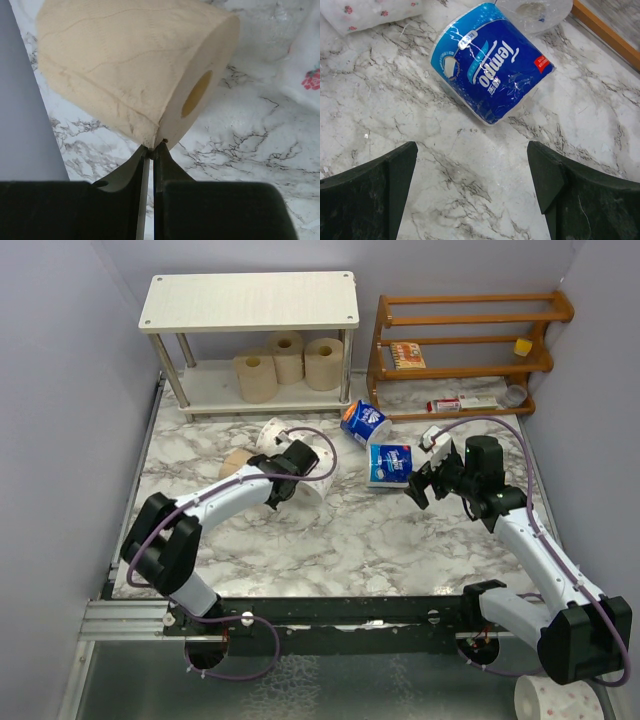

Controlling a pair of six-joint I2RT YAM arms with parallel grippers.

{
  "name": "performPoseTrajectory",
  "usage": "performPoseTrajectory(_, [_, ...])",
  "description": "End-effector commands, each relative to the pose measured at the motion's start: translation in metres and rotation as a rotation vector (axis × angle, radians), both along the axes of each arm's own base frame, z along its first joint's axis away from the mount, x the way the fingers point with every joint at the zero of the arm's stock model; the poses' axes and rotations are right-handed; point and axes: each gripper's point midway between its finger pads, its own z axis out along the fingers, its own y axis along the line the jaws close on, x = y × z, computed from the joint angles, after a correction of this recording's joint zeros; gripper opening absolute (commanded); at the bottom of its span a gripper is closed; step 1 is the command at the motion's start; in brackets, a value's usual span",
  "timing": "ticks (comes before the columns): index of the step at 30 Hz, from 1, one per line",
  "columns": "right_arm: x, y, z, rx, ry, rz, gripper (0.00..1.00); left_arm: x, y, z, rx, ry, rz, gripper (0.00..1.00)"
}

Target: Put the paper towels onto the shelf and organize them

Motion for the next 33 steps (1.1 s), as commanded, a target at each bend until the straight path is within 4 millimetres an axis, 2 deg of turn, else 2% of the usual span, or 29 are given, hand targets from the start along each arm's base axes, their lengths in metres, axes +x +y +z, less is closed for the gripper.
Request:
performPoseTrajectory(1, [-0.001,-0.003,0.0,-0.014,-0.017,0.0,0.92,0.014,-0.003,0.048,-0.19,-0.207,0.039,0.0])
performPoseTrajectory(6, [0.0,-0.004,0.001,-0.016,-0.025,-0.005,0.93,0.026,-0.01,0.094,-0.553,-0.324,0.053,0.0])
performPoseTrajectory(10, [-0.001,-0.004,0.001,-0.015,-0.023,-0.005,0.92,0.034,-0.009,0.124,-0.644,-0.392,0.067,0.0])
performPoseTrajectory(14, [0.0,-0.005,0.001,-0.017,-0.022,-0.009,0.92,0.043,0.008,0.125,-0.667,-0.416,0.137,0.0])
performPoseTrajectory(18, [0.0,-0.005,0.001,-0.018,-0.028,-0.009,0.93,0.055,0.017,0.119,-0.828,-0.398,0.178,0.0])
performPoseTrajectory(20, [0.0,-0.004,0.001,-0.019,-0.026,-0.006,0.93,0.064,0.021,0.122,-0.89,-0.414,0.197,0.0])
performPoseTrajectory(27, [0.0,-0.004,0.0,-0.018,-0.02,0.0,0.92,0.095,0.019,0.149,-1.067,-0.518,0.19,0.0])
performPoseTrajectory(30, [-0.002,-0.002,0.0,-0.013,-0.02,0.007,0.92,0.105,0.02,0.152,-1.112,-0.526,0.21,0.0])
performPoseTrajectory(33, [-0.002,-0.002,0.0,-0.014,-0.019,0.012,0.92,0.107,0.015,0.144,-1.147,-0.492,0.224,0.0])
